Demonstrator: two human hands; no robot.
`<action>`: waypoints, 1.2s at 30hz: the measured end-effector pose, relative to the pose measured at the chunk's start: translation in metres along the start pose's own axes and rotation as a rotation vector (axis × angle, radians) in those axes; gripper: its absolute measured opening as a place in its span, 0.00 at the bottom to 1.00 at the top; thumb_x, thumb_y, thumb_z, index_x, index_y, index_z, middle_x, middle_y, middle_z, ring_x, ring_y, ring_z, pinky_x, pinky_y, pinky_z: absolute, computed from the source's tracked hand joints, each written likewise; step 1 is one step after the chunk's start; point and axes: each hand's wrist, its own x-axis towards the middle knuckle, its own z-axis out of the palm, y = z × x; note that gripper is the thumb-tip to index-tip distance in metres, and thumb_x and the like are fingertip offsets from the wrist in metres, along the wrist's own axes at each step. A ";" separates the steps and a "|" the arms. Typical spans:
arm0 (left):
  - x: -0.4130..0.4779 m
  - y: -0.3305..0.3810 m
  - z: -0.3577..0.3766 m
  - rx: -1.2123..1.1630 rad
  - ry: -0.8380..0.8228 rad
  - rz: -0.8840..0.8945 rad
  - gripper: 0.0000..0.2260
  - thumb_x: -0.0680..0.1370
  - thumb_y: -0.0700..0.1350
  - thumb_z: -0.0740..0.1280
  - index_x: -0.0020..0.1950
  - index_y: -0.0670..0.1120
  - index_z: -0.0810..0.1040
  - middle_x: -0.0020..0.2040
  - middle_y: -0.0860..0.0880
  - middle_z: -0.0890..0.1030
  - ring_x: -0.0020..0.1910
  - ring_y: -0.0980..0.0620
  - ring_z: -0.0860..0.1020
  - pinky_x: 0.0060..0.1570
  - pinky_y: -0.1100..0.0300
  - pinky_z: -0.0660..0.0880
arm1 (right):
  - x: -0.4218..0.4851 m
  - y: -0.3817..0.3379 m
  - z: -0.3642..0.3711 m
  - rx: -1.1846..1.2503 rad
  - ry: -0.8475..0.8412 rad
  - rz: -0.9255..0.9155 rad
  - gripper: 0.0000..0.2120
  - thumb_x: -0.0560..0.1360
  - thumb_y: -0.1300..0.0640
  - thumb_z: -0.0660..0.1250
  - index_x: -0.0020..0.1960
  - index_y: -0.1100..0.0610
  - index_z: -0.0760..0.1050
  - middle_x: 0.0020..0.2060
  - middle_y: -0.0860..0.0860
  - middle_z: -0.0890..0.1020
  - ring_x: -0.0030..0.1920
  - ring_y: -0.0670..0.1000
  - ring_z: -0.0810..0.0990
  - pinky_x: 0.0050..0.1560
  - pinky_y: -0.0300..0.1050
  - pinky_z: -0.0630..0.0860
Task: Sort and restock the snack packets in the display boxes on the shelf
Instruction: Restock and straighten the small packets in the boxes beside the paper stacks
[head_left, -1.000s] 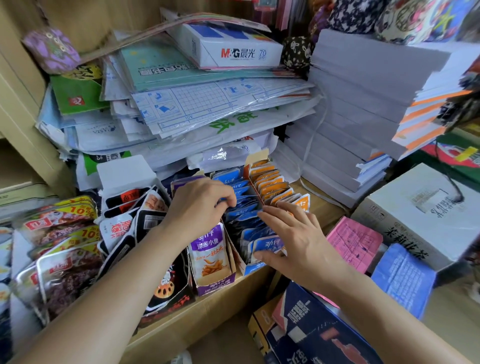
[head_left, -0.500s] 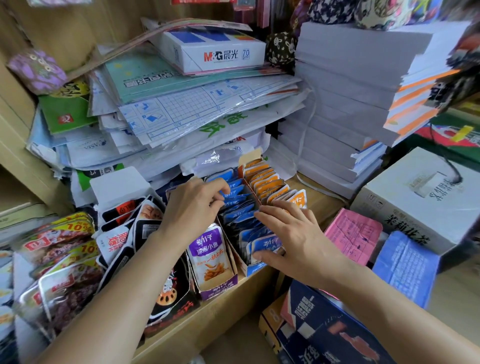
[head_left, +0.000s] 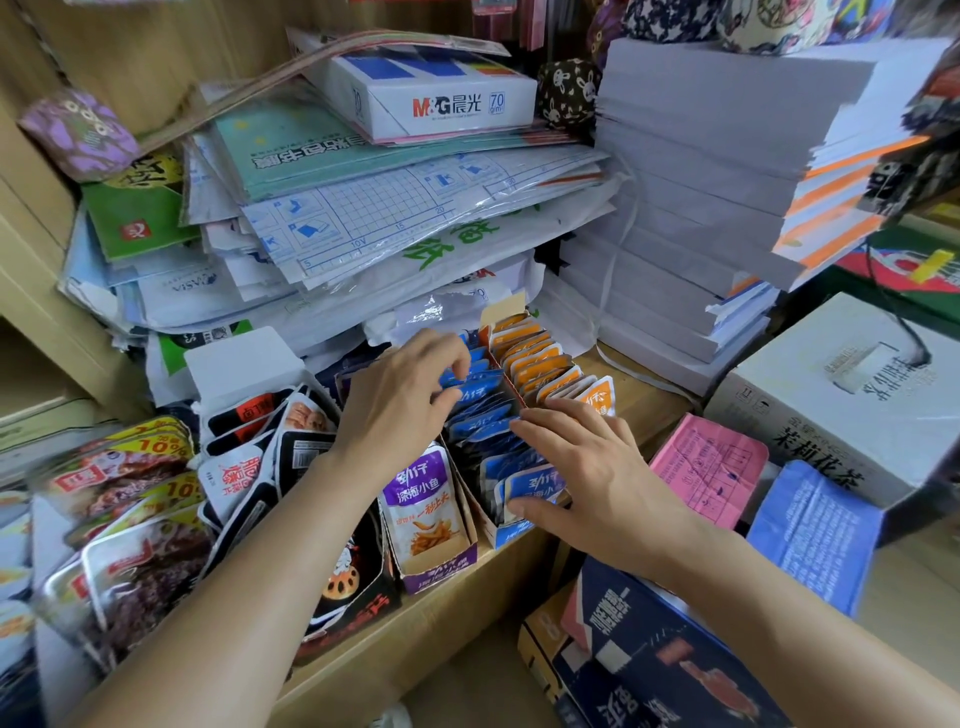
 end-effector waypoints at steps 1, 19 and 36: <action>-0.001 -0.001 0.000 0.010 -0.027 0.032 0.08 0.76 0.43 0.73 0.46 0.55 0.76 0.50 0.61 0.77 0.41 0.55 0.78 0.35 0.57 0.75 | 0.000 0.000 0.000 0.001 0.002 -0.002 0.35 0.77 0.33 0.63 0.79 0.47 0.61 0.77 0.44 0.65 0.79 0.48 0.54 0.75 0.53 0.57; 0.001 -0.001 -0.005 -0.015 -0.022 -0.115 0.05 0.80 0.51 0.69 0.46 0.51 0.82 0.33 0.61 0.75 0.35 0.54 0.75 0.37 0.58 0.69 | -0.001 0.001 0.007 -0.027 0.072 0.008 0.37 0.74 0.29 0.51 0.78 0.47 0.63 0.75 0.46 0.69 0.77 0.51 0.60 0.71 0.56 0.62; 0.005 -0.012 0.001 0.040 -0.065 -0.199 0.21 0.78 0.55 0.69 0.70 0.52 0.77 0.64 0.50 0.81 0.64 0.46 0.74 0.62 0.50 0.69 | -0.025 0.003 0.012 -0.023 0.352 -0.115 0.25 0.69 0.53 0.78 0.64 0.57 0.80 0.51 0.51 0.82 0.51 0.53 0.77 0.45 0.46 0.79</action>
